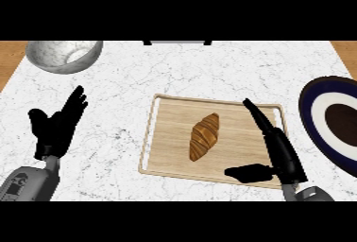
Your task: Pick the croissant from the tray and place it in the plate
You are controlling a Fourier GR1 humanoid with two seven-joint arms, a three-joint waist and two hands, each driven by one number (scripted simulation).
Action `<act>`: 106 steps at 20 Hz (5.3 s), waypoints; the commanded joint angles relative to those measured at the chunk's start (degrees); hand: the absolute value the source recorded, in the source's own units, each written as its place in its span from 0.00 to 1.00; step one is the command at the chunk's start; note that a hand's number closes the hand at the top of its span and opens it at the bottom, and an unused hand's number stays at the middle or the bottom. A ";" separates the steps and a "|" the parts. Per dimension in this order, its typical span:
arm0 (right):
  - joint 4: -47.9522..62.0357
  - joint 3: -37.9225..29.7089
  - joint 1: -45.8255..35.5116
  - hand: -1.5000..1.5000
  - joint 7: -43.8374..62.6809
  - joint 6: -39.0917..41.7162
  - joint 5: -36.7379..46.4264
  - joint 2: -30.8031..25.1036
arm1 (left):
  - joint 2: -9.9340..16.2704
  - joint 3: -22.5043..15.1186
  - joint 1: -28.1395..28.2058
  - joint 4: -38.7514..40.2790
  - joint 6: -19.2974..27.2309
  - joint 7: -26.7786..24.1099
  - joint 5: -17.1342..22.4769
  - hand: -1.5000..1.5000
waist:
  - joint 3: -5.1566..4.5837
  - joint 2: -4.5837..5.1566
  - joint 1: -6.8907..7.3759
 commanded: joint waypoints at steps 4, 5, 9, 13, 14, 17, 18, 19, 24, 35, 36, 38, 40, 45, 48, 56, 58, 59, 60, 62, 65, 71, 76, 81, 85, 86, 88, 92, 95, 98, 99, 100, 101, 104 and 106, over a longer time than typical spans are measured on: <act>1.22 1.65 -5.42 0.00 11.86 8.43 4.88 1.73 | -2.36 -0.07 1.08 -4.19 1.14 2.95 -2.77 0.50 | 0.04 0.02 0.33; -0.57 5.12 -3.79 0.00 14.61 7.93 7.89 0.77 | 1.66 1.83 1.94 -6.98 -0.87 4.99 -0.59 0.50 | 0.03 -0.11 0.54; 0.48 2.17 -10.70 0.00 21.24 15.40 8.25 0.08 | -0.97 2.75 0.63 3.64 -3.70 -2.78 -2.34 0.50 | -0.01 0.14 0.24; 2.50 3.35 -10.71 0.00 24.49 19.06 10.99 3.12 | -1.24 3.97 -0.39 -2.93 -3.09 3.60 -1.88 0.50 | 0.04 0.04 0.38; 3.12 2.39 -9.00 0.00 22.69 20.03 10.49 2.06 | -3.97 2.08 0.38 -2.09 -1.06 1.81 -4.46 0.50 | 0.05 0.06 0.22; 2.77 1.98 -10.05 0.00 24.97 22.96 13.49 5.54 | -4.61 3.71 0.58 -3.20 -1.74 4.19 -5.25 0.50 | 0.05 0.04 0.16; 10.82 1.66 -13.57 0.00 22.15 22.21 13.55 7.64 | -1.84 5.07 2.33 -4.34 -4.34 3.18 -3.95 0.50 | 0.06 0.10 0.53; 8.29 0.29 -12.52 0.00 23.43 24.56 12.94 7.92 | -4.17 5.11 2.32 -2.30 -3.95 1.82 -4.98 0.50 | 0.05 0.08 0.29; 14.45 -0.35 -13.68 0.00 21.98 25.04 17.01 12.32 | -6.13 5.66 3.73 -3.13 -4.37 0.36 -7.10 0.50 | 0.06 0.11 0.42; 19.50 -3.02 -13.68 0.00 20.08 27.48 25.42 17.08 | -6.39 9.88 4.25 -5.79 -8.58 3.66 -8.90 0.50 | 0.06 0.05 0.30; 22.27 -2.94 -16.39 0.00 21.18 26.70 26.70 20.29 | -7.34 10.55 2.26 -3.40 -8.52 2.45 -9.10 0.50 | 0.05 0.09 0.31; 22.25 -2.16 -16.01 0.00 20.77 30.09 25.97 19.02 | -7.67 9.71 3.12 -2.53 -8.71 1.12 -9.88 0.50 | 0.05 0.09 0.31; 24.06 -3.65 -17.31 1.00 18.01 32.70 24.20 18.51 | -8.38 10.76 -1.05 1.23 -7.77 1.64 -10.22 0.50 | 0.04 0.15 0.11; 24.59 -2.13 -18.69 1.00 15.39 32.65 26.77 20.51 | -10.56 10.18 -3.33 1.83 -5.68 3.83 -11.87 0.50 | 0.05 0.16 0.07; 30.62 -6.16 -22.32 1.00 12.44 30.19 26.65 22.40 | -7.75 11.33 2.40 -6.25 -8.92 6.14 -9.87 0.50 | 0.07 0.10 0.77; 26.31 -17.41 -24.16 1.00 17.39 21.51 27.54 18.27 | -9.04 10.93 0.19 -4.01 -7.90 5.00 -12.12 0.50 | 0.11 0.31 0.34; 27.10 -23.46 -29.54 1.00 24.80 18.84 27.19 18.58 | -9.19 10.86 2.53 -2.86 -8.84 2.64 -11.96 0.50 | 0.03 0.49 0.78; 26.76 -26.60 -30.74 1.00 26.38 18.16 26.75 16.16 | -9.68 10.47 0.92 -4.10 -8.16 5.12 -11.79 0.50 | 0.08 0.33 0.28; 27.86 -26.72 -32.87 1.00 27.79 16.03 28.94 15.74 | -9.04 11.36 1.24 -2.44 -8.81 3.04 -11.72 0.50 | 0.01 0.45 0.64; 28.66 -27.38 -35.09 1.00 29.40 12.13 33.43 12.51 | -9.23 11.18 1.69 -3.08 -8.86 1.99 -11.96 0.50 | 0.01 0.34 0.88; 27.29 -27.60 -35.40 1.00 29.99 4.44 39.22 10.07 | -9.25 11.66 -0.55 -2.16 -8.18 4.39 -11.86 0.50 | 0.04 0.25 0.16; 21.05 -27.66 -36.50 1.00 44.44 0.09 53.87 5.81 | -9.65 11.75 1.78 0.32 -8.71 0.57 -12.55 0.50 | -0.06 -0.21 -0.71; 13.26 -32.89 -29.78 1.00 46.35 -2.70 52.11 5.22 | -10.50 11.81 0.70 -1.01 -7.37 2.76 -12.98 0.50 | 0.06 -0.14 -0.98; 11.00 -38.42 -24.16 1.00 44.90 -5.79 49.34 4.58 | -8.81 13.17 2.30 -1.84 -10.49 1.79 -11.59 0.50 | 0.07 -0.03 -0.34; 6.02 -42.36 -17.83 1.00 44.06 -4.00 46.97 2.20 | -9.16 12.86 2.88 -4.22 -9.84 3.98 -12.39 0.50 | 0.07 -0.10 -0.28; 12.88 -44.58 -19.55 1.00 41.42 -6.51 45.34 1.30 | -10.57 12.90 2.54 -0.58 -9.91 2.05 -12.23 0.50 | 0.07 0.12 0.00; 13.39 -46.29 -17.42 1.00 38.84 -6.84 42.63 0.44 | -7.82 13.92 1.59 -3.27 -12.12 4.23 -11.64 0.50 | 0.08 0.08 0.16; 18.03 -50.49 -11.87 1.00 29.72 -7.91 35.90 -3.15 | -9.80 13.20 -1.12 -2.49 -9.84 6.77 -12.75 0.50 | 0.11 0.17 -0.11; 19.21 -49.91 -9.13 1.00 28.46 -2.94 32.98 -2.72 | -11.78 13.15 0.10 1.31 -8.98 1.00 -14.03 0.50 | 0.06 0.20 -0.35; 26.75 -52.34 -11.04 1.00 22.52 -1.62 26.72 -3.86 | -11.27 12.44 3.03 -3.41 -9.95 2.40 -14.02 0.50 | 0.10 0.14 0.33; 25.26 -56.43 -10.34 1.00 20.59 -2.70 20.36 -2.61 | -10.63 13.04 2.19 -4.64 -10.21 4.91 -12.82 0.50 | 0.17 0.04 0.03; 28.75 -55.26 -11.55 1.00 20.60 -3.31 20.20 0.47 | -9.83 14.05 2.08 -2.07 -11.99 2.02 -12.03 0.50 | 0.16 0.27 0.40; 25.48 -55.97 -8.50 0.00 18.88 0.59 17.87 -1.73 | -9.61 14.95 1.75 -0.65 -12.13 1.00 -12.03 0.50 | 0.08 0.08 -0.20; 31.36 -55.40 -8.02 0.00 8.23 0.85 15.22 -1.31 | -8.90 15.46 -1.54 -0.53 -11.44 4.90 -12.44 0.50 | 0.12 0.20 0.00; 32.91 -56.64 -11.37 0.00 5.80 -0.60 14.83 -4.37 | -12.62 11.72 1.90 -4.84 -8.72 4.95 -15.47 0.50 | 0.09 0.11 0.33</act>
